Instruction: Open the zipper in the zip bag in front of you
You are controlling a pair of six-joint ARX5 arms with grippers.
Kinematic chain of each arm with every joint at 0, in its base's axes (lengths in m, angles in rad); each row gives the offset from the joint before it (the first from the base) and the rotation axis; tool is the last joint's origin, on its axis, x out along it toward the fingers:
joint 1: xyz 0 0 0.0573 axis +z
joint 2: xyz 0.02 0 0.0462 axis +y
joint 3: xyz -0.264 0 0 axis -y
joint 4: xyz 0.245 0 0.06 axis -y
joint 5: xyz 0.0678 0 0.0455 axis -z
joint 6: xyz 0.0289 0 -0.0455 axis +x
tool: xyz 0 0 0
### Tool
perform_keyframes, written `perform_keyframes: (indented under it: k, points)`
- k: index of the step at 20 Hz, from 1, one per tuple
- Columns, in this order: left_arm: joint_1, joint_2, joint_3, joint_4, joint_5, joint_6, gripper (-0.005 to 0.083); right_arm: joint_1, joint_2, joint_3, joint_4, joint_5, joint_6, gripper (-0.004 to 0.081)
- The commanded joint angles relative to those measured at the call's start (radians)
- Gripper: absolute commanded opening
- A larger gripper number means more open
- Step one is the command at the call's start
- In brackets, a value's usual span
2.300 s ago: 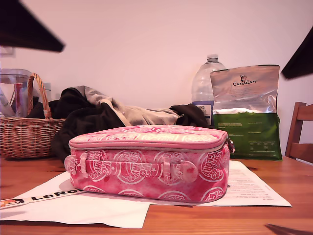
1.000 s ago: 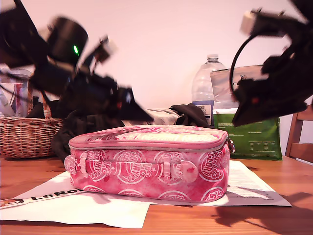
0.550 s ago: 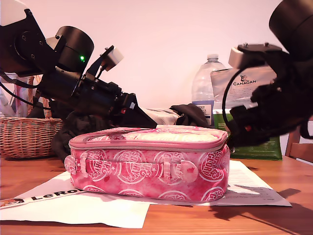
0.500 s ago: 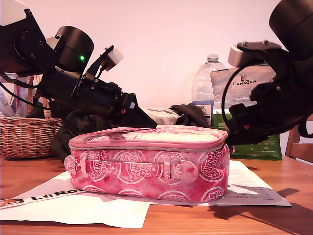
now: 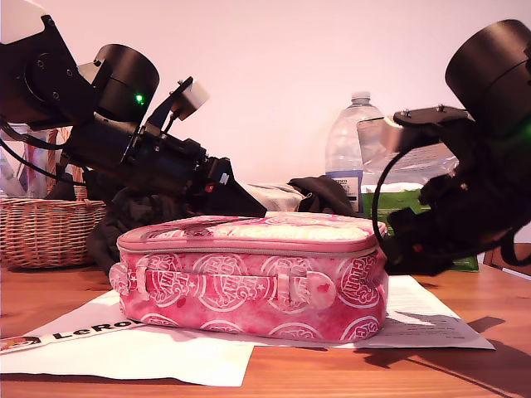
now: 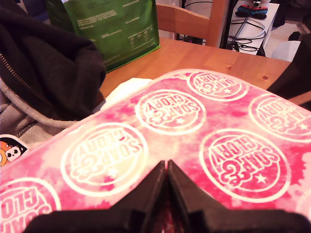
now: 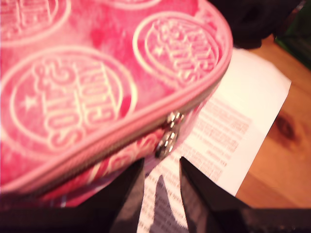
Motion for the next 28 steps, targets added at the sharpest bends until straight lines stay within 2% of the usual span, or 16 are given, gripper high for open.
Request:
perform_keyframes:
  k: [1, 11, 12, 16, 20, 24, 28]
  points:
    - [-0.003, 0.026, 0.001, 0.008, 0.008, 0.004, -0.0021, -0.009, 0.0, -0.002, 0.036, 0.001, 0.002, 0.0192]
    - [-0.003, 0.026, 0.001, 0.008, 0.007, 0.004, -0.0021, -0.014, -0.002, -0.002, 0.093, 0.0, 0.004, 0.0187]
    - [-0.003, 0.026, 0.001, 0.008, 0.007, 0.004, -0.0021, -0.014, -0.002, -0.002, 0.092, -0.002, 0.004, 0.0167]
    - [-0.003, 0.026, 0.001, 0.008, 0.007, 0.004, -0.0021, -0.014, -0.002, -0.002, 0.084, -0.029, 0.002, -0.0012]
    - [-0.011, 0.026, 0.001, 0.008, 0.029, 0.004, -0.0021, -0.013, -0.003, -0.002, 0.061, -0.029, 0.0, -0.0013]
    - [-0.068, 0.026, 0.001, 0.0, 0.086, 0.004, -0.0021, -0.013, -0.01, 0.001, 0.021, -0.029, -0.004, -0.0013]
    - [-0.108, 0.006, 0.001, -0.137, 0.126, 0.005, -0.0021, -0.013, -0.051, 0.003, -0.033, -0.035, -0.029, -0.0013]
